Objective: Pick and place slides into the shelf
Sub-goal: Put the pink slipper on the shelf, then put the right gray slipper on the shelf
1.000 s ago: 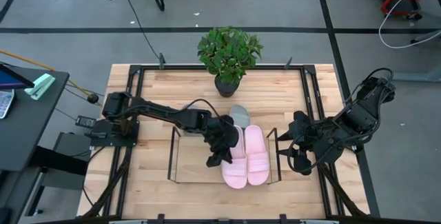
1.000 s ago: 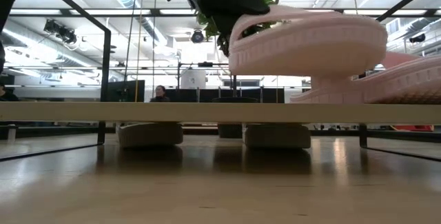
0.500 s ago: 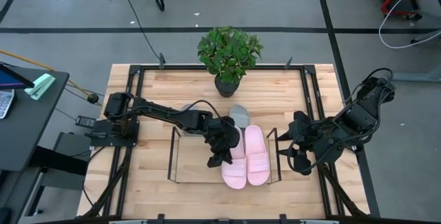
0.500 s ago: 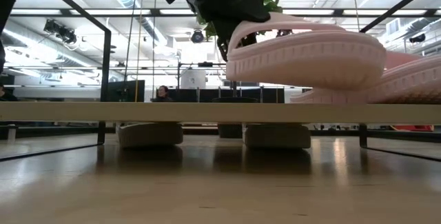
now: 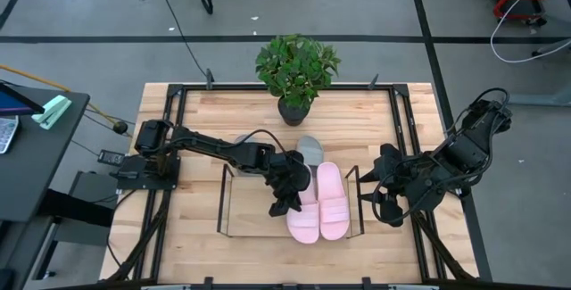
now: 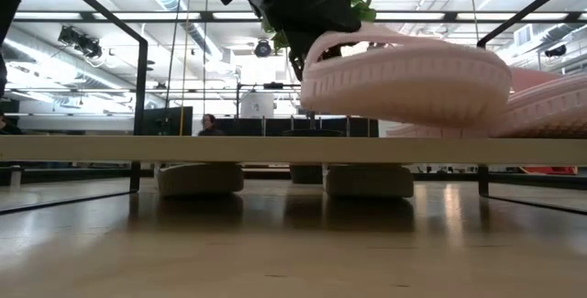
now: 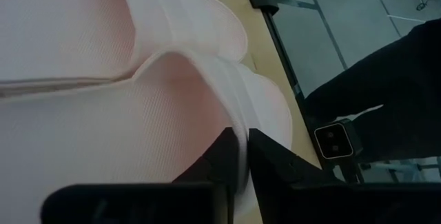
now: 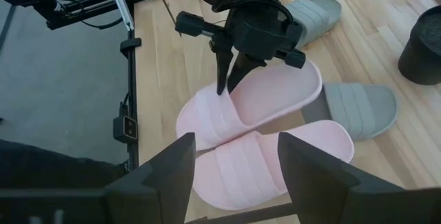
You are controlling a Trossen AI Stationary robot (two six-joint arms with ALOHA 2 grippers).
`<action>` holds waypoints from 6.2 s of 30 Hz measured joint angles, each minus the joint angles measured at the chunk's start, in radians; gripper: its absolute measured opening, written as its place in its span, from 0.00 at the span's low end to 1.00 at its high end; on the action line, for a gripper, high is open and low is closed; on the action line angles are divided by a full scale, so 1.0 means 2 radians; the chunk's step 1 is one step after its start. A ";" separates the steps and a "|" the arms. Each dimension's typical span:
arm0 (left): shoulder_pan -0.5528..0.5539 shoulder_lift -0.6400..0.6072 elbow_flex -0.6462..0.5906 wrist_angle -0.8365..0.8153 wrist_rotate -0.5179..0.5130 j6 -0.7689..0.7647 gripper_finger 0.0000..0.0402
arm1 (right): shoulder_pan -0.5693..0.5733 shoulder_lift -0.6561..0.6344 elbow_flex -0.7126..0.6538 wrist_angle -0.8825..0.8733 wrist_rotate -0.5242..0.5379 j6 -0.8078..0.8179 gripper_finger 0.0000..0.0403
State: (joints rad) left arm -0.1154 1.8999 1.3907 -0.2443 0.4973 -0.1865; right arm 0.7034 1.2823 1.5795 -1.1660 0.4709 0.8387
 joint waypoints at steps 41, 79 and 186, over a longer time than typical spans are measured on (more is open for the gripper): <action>-0.007 -0.001 0.000 0.001 -0.024 0.016 0.34 | 0.000 0.000 0.000 0.000 0.000 0.000 0.53; -0.018 0.027 -0.001 0.003 -0.047 0.008 0.37 | 0.000 0.000 0.000 -0.001 0.000 -0.001 0.53; 0.132 -0.091 -0.029 -0.307 -0.012 0.085 0.28 | -0.012 -0.001 -0.082 0.003 0.010 0.050 0.53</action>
State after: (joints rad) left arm 0.1490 1.7175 1.3334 -0.8576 0.4739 -0.0157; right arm 0.6794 1.2800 1.4162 -1.1608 0.4916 0.9379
